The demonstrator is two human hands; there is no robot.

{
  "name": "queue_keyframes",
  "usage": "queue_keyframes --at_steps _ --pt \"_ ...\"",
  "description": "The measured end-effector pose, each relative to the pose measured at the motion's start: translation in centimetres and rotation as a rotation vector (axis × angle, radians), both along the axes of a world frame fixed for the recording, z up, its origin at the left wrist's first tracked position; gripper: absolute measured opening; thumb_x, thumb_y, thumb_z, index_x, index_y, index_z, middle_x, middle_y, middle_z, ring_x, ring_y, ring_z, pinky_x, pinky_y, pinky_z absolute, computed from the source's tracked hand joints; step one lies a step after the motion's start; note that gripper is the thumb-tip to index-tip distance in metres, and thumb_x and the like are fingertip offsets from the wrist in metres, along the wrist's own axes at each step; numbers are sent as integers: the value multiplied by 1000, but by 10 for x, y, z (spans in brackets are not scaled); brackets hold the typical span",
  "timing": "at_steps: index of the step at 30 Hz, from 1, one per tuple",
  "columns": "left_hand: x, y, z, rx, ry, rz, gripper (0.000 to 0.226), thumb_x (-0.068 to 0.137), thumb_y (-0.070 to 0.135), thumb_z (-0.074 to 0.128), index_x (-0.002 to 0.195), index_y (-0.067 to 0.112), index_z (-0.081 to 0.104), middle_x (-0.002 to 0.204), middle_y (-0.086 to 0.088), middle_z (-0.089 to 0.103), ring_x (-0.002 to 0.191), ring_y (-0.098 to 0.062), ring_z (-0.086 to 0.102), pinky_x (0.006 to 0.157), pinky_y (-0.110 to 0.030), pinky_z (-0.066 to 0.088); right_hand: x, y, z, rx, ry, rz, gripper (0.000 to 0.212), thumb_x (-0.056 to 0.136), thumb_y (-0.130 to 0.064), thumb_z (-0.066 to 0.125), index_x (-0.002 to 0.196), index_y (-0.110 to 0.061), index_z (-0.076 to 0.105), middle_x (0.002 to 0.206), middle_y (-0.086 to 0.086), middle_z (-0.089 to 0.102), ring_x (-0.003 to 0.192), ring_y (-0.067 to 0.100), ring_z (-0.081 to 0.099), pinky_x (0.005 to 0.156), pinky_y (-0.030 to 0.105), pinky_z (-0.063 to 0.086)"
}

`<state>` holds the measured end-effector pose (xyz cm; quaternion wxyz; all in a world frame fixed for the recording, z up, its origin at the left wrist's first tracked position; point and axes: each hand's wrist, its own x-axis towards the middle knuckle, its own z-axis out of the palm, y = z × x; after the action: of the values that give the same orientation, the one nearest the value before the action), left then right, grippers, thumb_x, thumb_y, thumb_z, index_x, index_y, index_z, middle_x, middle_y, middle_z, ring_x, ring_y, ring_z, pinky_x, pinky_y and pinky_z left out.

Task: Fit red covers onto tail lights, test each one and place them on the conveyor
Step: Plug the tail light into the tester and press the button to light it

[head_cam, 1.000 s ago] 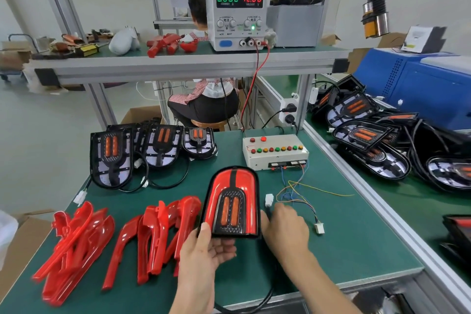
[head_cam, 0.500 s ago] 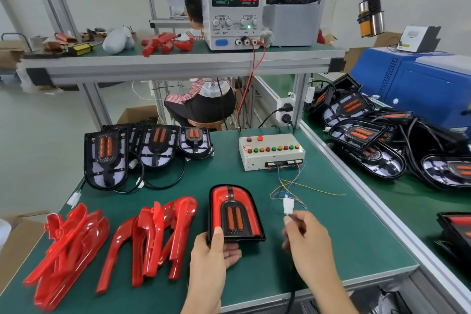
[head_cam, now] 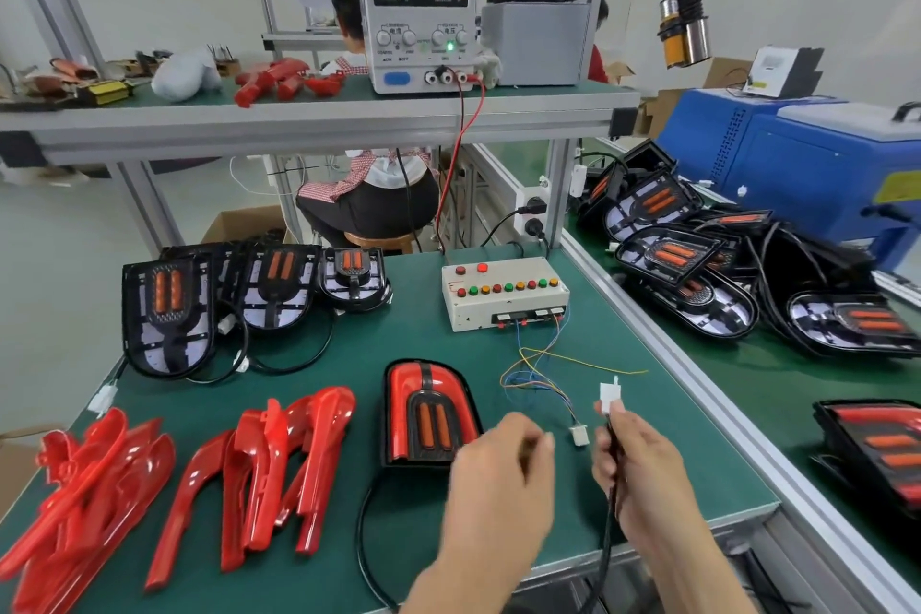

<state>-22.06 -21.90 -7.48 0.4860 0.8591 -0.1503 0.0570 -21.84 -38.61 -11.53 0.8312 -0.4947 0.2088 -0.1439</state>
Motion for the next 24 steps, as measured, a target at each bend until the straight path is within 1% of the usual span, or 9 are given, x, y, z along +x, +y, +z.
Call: queue_keyframes --at_steps 1,3,6,10,12,14,17,19,24 --pt "10 -18 -2 106 85 -53 14 100 31 57 92 23 65 78 14 68 71 -5 59 76 -30 50 1 -1 -2 -53 5 -21 22 100 -25 58 92 -7 66 61 1 53 43 9 36 39 18 29" --pt "30 -50 -5 307 193 -93 23 103 29 51 110 14 67 111 -5 71 107 -27 63 93 -39 48 1 -3 -8 -234 38 -96 22 99 -25 62 85 -8 65 60 4 57 43 11 41 39 21 34" --pt "48 -81 -10 350 322 -49 29 102 32 53 117 9 62 123 -17 63 119 -39 58 93 -40 47 -1 -5 -13 -454 69 -188 21 97 -28 66 86 -11 68 61 6 64 42 14 47 39 26 39" --pt "60 -91 -19 287 395 3 19 95 29 62 100 11 63 115 -16 67 112 -38 62 88 -37 50 -2 -7 -14 -656 140 -254 20 95 -36 68 83 -21 68 64 -1 70 41 14 56 45 30 46" --pt "63 -91 -20 177 408 9 16 92 29 65 84 15 62 103 -13 72 102 -35 66 83 -34 51 -3 -9 -16 -733 174 -275 20 94 -39 67 82 -23 68 64 -7 70 41 12 58 49 24 48" --pt "66 -90 -20 -108 495 27 24 92 27 68 72 17 60 84 -9 72 79 -29 69 74 -36 58 -5 -9 -16 -804 187 -285 19 93 -41 67 81 -26 67 64 -14 69 42 9 59 49 13 43" --pt "74 -86 -17 -479 696 19 26 93 18 73 70 14 62 67 -3 64 57 -17 62 58 -29 59 -6 -5 -18 -901 189 -275 15 94 -35 69 79 -31 64 67 -19 68 50 10 62 56 18 49" --pt "76 -82 -15 -525 749 -11 21 94 15 72 75 11 64 69 -4 68 54 -14 64 54 -22 56 -4 -2 -17 -964 178 -273 15 93 -29 70 80 -32 64 67 -15 69 59 8 64 64 29 53" --pt "81 -77 -14 -636 774 12 14 94 15 73 84 6 68 88 -16 73 70 -20 67 64 -23 60 0 7 -15 -1049 127 -262 4 92 -22 73 90 -24 70 73 -11 70 69 10 64 67 26 46"
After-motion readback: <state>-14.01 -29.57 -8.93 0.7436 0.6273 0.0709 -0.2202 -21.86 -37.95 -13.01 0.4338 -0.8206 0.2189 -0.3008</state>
